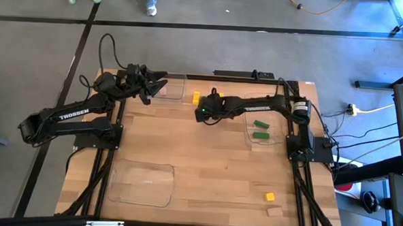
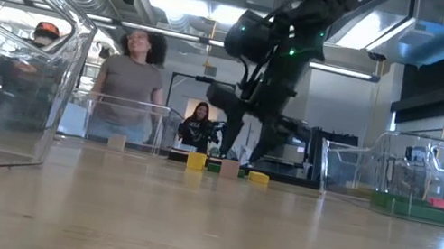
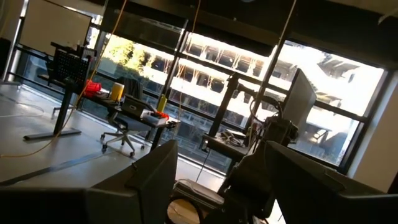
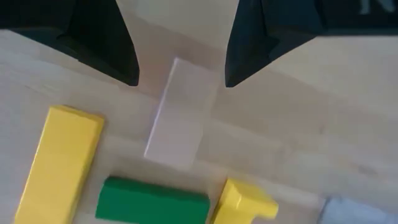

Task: Sort & place blocks by color
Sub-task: Put the top block into the top left transparent bin

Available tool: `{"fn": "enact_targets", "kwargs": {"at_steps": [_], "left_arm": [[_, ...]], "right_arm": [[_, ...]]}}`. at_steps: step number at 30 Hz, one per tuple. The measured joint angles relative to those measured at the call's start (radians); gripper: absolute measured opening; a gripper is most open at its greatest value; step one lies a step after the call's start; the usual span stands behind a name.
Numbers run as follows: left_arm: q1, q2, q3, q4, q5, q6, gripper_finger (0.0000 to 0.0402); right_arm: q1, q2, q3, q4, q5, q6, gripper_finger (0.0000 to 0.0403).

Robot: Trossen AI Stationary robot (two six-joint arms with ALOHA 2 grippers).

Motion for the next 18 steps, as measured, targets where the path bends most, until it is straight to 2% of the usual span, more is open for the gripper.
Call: {"fn": "enact_targets", "kwargs": {"at_steps": [7,18], "left_arm": [[0.000,0.000,0.000,0.015,0.000,-0.001,0.0232],[0.000,0.000,0.000,0.014,-0.001,-0.021,0.0232]], "right_arm": [[0.025,0.055,0.000,0.090,0.037,0.045,0.0241],[0.048,0.128,0.004,0.097,0.161,0.161,0.0241]]}}
